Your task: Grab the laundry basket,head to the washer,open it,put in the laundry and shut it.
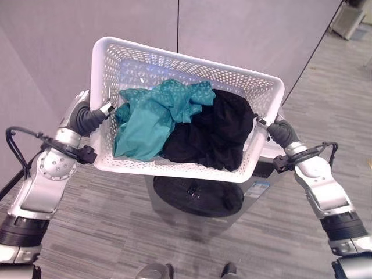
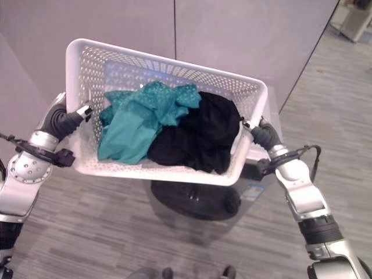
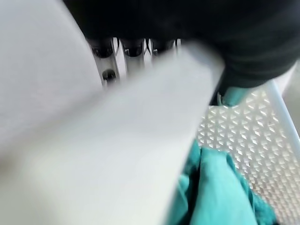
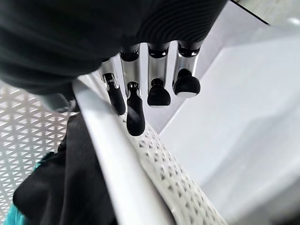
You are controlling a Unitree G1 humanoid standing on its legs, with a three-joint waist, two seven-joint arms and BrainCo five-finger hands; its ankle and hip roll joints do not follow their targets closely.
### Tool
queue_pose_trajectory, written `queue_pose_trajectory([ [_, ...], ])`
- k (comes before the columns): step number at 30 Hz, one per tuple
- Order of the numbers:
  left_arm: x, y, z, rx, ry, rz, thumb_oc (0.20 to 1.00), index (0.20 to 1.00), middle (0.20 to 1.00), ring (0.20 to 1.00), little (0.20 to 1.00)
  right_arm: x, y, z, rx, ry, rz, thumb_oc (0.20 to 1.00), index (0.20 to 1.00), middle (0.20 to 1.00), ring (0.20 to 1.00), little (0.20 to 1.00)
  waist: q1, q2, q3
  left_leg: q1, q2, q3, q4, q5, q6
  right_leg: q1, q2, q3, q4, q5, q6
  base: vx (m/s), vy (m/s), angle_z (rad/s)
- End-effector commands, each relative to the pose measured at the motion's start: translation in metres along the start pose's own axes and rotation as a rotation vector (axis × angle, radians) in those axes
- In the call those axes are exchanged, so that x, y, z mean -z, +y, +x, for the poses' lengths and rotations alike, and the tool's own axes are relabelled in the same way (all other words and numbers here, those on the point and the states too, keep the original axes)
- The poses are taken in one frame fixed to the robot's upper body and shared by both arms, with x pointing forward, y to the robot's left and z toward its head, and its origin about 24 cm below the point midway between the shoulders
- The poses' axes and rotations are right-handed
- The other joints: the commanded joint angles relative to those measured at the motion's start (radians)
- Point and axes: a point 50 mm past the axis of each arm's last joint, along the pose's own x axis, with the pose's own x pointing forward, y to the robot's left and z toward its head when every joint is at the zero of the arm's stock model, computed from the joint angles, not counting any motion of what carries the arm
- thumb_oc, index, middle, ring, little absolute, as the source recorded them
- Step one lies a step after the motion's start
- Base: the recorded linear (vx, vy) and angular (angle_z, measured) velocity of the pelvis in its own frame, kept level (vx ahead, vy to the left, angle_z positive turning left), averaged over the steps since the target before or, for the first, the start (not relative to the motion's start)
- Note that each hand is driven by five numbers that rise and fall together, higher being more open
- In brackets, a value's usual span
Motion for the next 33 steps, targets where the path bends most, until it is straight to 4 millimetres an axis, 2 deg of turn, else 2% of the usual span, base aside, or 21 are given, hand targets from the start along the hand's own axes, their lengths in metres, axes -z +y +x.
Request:
queue_pose_trajectory([
  [1, 0.033, 0.059, 0.012, -0.241, 0.154, -0.010, 0.200, 0.200, 0.200, 0.200, 0.200, 0.019, -0.112, -0.018, 0.404, 0.154, -0.028, 0.200, 0.200, 0.200, 0.200, 0.200, -0.017, 0.030, -0.091, 0.071, 0.049, -0.014, -0.024, -0.086, -0.012, -0.056, -0.007, -0.024, 0.063, -0.042, 0.055, 0.13, -0.154, -0.02],
  [3, 0.035, 0.058, 0.014, -0.237, 0.164, -0.026, 0.200, 0.200, 0.200, 0.200, 0.200, 0.017, -0.110, -0.015, 0.387, 0.149, -0.035, 0.200, 0.200, 0.200, 0.200, 0.200, -0.023, 0.030, -0.094, 0.066, 0.068, -0.020, -0.009, -0.095, -0.022, -0.056, 0.009, -0.030, 0.070, -0.065, 0.045, 0.16, -0.185, 0.11],
  [4, 0.038, 0.059, 0.018, -0.234, 0.181, -0.051, 0.200, 0.200, 0.200, 0.200, 0.200, 0.011, -0.101, -0.006, 0.333, 0.128, -0.035, 0.200, 0.200, 0.200, 0.200, 0.200, -0.025, 0.030, -0.096, 0.065, 0.106, -0.017, 0.037, -0.107, -0.045, -0.047, 0.043, -0.039, 0.078, -0.111, 0.022, 0.14, -0.169, 0.13],
  [5, 0.038, 0.060, 0.018, -0.236, 0.179, -0.051, 0.200, 0.200, 0.200, 0.200, 0.200, 0.010, -0.101, -0.005, 0.333, 0.126, -0.034, 0.200, 0.200, 0.200, 0.200, 0.200, -0.028, 0.029, -0.095, 0.060, 0.107, -0.019, 0.042, -0.107, -0.047, -0.048, 0.044, -0.041, 0.077, -0.110, 0.018, 0.21, -0.312, 0.10],
  [6, 0.041, 0.064, 0.023, -0.243, 0.196, -0.059, 0.200, 0.200, 0.200, 0.200, 0.200, 0.000, -0.093, 0.004, 0.294, 0.085, -0.018, 0.200, 0.200, 0.200, 0.200, 0.200, -0.028, 0.027, -0.084, -0.003, 0.146, -0.026, 0.190, -0.060, -0.073, -0.028, 0.084, -0.046, 0.070, -0.140, -0.017, 0.08, -0.249, 0.02],
  [7, 0.041, 0.067, 0.025, -0.247, 0.207, -0.058, 0.200, 0.200, 0.200, 0.200, 0.200, -0.008, -0.091, 0.009, 0.275, 0.059, -0.026, 0.200, 0.200, 0.200, 0.200, 0.200, -0.016, 0.025, -0.065, -0.058, 0.163, -0.037, 0.310, -0.010, -0.083, -0.011, 0.103, -0.043, 0.063, -0.152, -0.036, 0.06, -0.304, 0.06],
  [9, 0.041, 0.071, 0.027, -0.258, 0.210, -0.080, 0.200, 0.200, 0.200, 0.200, 0.200, -0.022, -0.090, 0.018, 0.254, 0.023, -0.052, 0.200, 0.200, 0.200, 0.200, 0.200, 0.001, 0.021, -0.031, -0.161, 0.174, -0.075, 0.531, 0.055, -0.083, 0.017, 0.143, -0.023, 0.046, -0.171, -0.081, -0.01, -0.167, -0.01],
  [10, 0.042, 0.072, 0.027, -0.262, 0.217, -0.086, 0.200, 0.200, 0.200, 0.200, 0.200, -0.029, -0.090, 0.022, 0.250, 0.003, -0.063, 0.200, 0.200, 0.200, 0.200, 0.200, 0.004, 0.013, -0.024, -0.191, 0.177, -0.083, 0.574, 0.076, -0.077, 0.028, 0.151, -0.023, 0.037, -0.177, -0.089, 0.02, -0.074, -0.05],
  [12, 0.042, 0.074, 0.028, -0.269, 0.219, -0.097, 0.200, 0.200, 0.200, 0.200, 0.200, -0.033, -0.091, 0.025, 0.249, -0.001, -0.073, 0.200, 0.200, 0.200, 0.200, 0.200, 0.002, 0.015, -0.016, -0.211, 0.189, -0.090, 0.580, 0.086, -0.074, 0.036, 0.159, -0.027, 0.032, -0.186, -0.094, 0.02, -0.015, -0.07],
  [13, 0.040, 0.075, 0.031, -0.272, 0.212, -0.102, 0.200, 0.200, 0.200, 0.200, 0.200, -0.036, -0.094, 0.026, 0.249, 0.004, -0.085, 0.200, 0.200, 0.200, 0.200, 0.200, 0.005, 0.006, -0.007, -0.215, 0.211, -0.079, 0.516, 0.072, -0.071, 0.045, 0.159, -0.025, 0.030, -0.195, -0.094, 0.17, 0.052, 0.05],
  [14, 0.035, 0.076, 0.036, -0.264, 0.194, -0.104, 0.200, 0.200, 0.200, 0.200, 0.200, -0.034, -0.096, 0.026, 0.249, 0.022, -0.104, 0.200, 0.200, 0.200, 0.200, 0.200, 0.001, -0.012, -0.015, -0.188, 0.259, -0.043, 0.342, 0.035, -0.070, 0.061, 0.153, -0.023, 0.015, -0.205, -0.075, 0.20, 0.113, 0.10],
  [15, 0.034, 0.074, 0.040, -0.254, 0.193, -0.106, 0.200, 0.200, 0.200, 0.200, 0.200, -0.029, -0.096, 0.026, 0.256, 0.034, -0.100, 0.200, 0.200, 0.200, 0.200, 0.200, 0.003, -0.016, -0.011, -0.208, 0.279, -0.026, 0.234, 0.069, -0.079, 0.076, 0.147, -0.029, 0.009, -0.210, -0.071, 0.16, 0.103, 0.23],
  [16, 0.033, 0.074, 0.041, -0.253, 0.191, -0.105, 0.200, 0.200, 0.200, 0.200, 0.200, -0.029, -0.096, 0.026, 0.258, 0.034, -0.099, 0.200, 0.200, 0.200, 0.200, 0.200, 0.004, -0.021, -0.012, -0.205, 0.274, -0.024, 0.220, 0.081, -0.078, 0.074, 0.144, -0.031, 0.007, -0.207, -0.072, 0.07, 0.143, 0.29],
  [17, 0.031, 0.074, 0.046, -0.249, 0.188, -0.100, 0.200, 0.200, 0.200, 0.200, 0.200, -0.025, -0.097, 0.025, 0.265, 0.051, -0.101, 0.200, 0.200, 0.200, 0.200, 0.200, 0.008, -0.010, -0.015, -0.204, 0.279, -0.011, 0.083, 0.136, -0.088, 0.085, 0.146, -0.033, 0.006, -0.215, -0.071, 0.11, 0.210, 0.37],
  [18, 0.027, 0.073, 0.052, -0.241, 0.181, -0.088, 0.200, 0.200, 0.200, 0.200, 0.200, -0.016, -0.098, 0.025, 0.286, 0.087, -0.107, 0.200, 0.200, 0.200, 0.200, 0.200, 0.012, 0.004, -0.018, -0.195, 0.280, -0.002, -0.002, 0.156, -0.102, 0.099, 0.144, -0.035, 0.021, -0.228, -0.065, 0.16, 0.312, 0.23],
  [20, 0.026, 0.069, 0.056, -0.227, 0.180, -0.084, 0.200, 0.200, 0.200, 0.200, 0.200, -0.006, -0.095, 0.024, 0.298, 0.119, -0.088, 0.200, 0.200, 0.200, 0.200, 0.200, 0.017, 0.016, -0.033, -0.169, 0.246, -0.029, -0.017, 0.145, -0.103, 0.098, 0.123, -0.033, 0.036, -0.231, -0.055, 0.13, 0.236, -0.22],
  [21, 0.026, 0.069, 0.056, -0.227, 0.180, -0.084, 0.200, 0.200, 0.200, 0.200, 0.200, -0.006, -0.095, 0.024, 0.298, 0.119, -0.088, 0.200, 0.200, 0.200, 0.200, 0.200, 0.017, 0.016, -0.033, -0.169, 0.246, -0.029, -0.017, 0.145, -0.103, 0.098, 0.123, -0.033, 0.036, -0.231, -0.055, 0.17, 0.253, -0.49],
  [22, 0.027, 0.064, 0.057, -0.197, 0.184, -0.074, 0.200, 0.200, 0.200, 0.200, 0.200, 0.007, -0.089, 0.025, 0.290, 0.174, -0.086, 0.200, 0.200, 0.200, 0.200, 0.200, 0.021, 0.020, -0.054, -0.148, 0.211, -0.031, -0.024, 0.127, -0.096, 0.094, 0.089, -0.029, 0.058, -0.224, -0.037, 0.17, 0.238, -0.69],
  [24, 0.030, 0.056, 0.059, -0.159, 0.206, -0.082, 0.200, 0.200, 0.200, 0.200, 0.200, 0.022, -0.085, 0.027, 0.268, 0.256, -0.090, 0.200, 0.200, 0.200, 0.200, 0.200, 0.028, 0.022, -0.070, -0.110, 0.187, 0.005, -0.036, 0.107, -0.073, 0.096, 0.051, -0.016, 0.079, -0.211, -0.015, 0.20, 0.279, -0.51],
  [28, 0.030, 0.049, 0.067, -0.124, 0.229, -0.075, 0.200, 0.200, 0.200, 0.200, 0.200, 0.038, -0.083, 0.028, 0.210, 0.367, -0.126, 0.200, 0.200, 0.200, 0.200, 0.200, 0.029, 0.016, -0.077, -0.091, 0.178, 0.041, -0.054, 0.103, -0.061, 0.089, 0.035, -0.012, 0.085, -0.210, 0.001, 0.09, 0.104, -0.30],
  [33, 0.028, 0.050, 0.073, -0.128, 0.238, -0.056, 0.200, 0.200, 0.200, 0.200, 0.200, 0.038, -0.084, 0.030, 0.187, 0.390, -0.156, 0.200, 0.200, 0.200, 0.200, 0.200, 0.028, 0.012, -0.079, -0.090, 0.177, 0.049, -0.056, 0.101, -0.058, 0.089, 0.033, -0.019, 0.083, -0.209, 0.004, 0.03, 0.009, -0.03],
])
